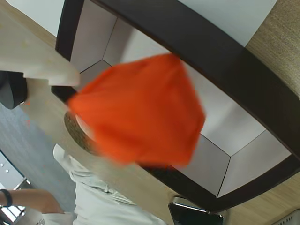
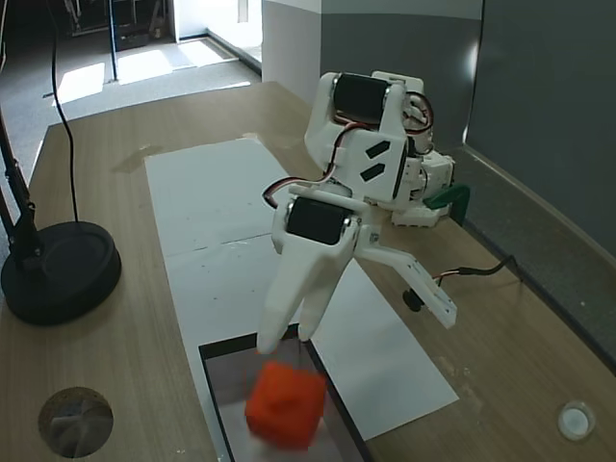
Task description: Grab a orange square and put it in the box.
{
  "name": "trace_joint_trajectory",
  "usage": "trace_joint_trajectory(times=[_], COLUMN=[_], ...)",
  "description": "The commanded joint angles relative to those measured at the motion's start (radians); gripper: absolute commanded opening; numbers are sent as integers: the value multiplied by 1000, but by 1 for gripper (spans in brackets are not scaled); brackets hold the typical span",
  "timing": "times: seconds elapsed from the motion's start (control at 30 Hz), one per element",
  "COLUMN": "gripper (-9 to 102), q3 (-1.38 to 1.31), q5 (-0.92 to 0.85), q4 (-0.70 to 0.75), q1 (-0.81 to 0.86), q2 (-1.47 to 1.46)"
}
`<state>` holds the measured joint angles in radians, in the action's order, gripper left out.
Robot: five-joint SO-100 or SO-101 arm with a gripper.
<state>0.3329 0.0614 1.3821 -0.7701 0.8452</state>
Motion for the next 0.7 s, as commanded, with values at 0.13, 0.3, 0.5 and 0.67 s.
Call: trace_joint_trajectory(times=[0.13, 0.3, 0.5, 0.67], gripper=[32, 2, 0, 0], q3=[-72, -97, -117, 67], q5=[-5, -25, -92, -32], q4=[5, 146, 364, 359], q1=[63, 219, 344, 383], q2=[43, 86, 353, 801])
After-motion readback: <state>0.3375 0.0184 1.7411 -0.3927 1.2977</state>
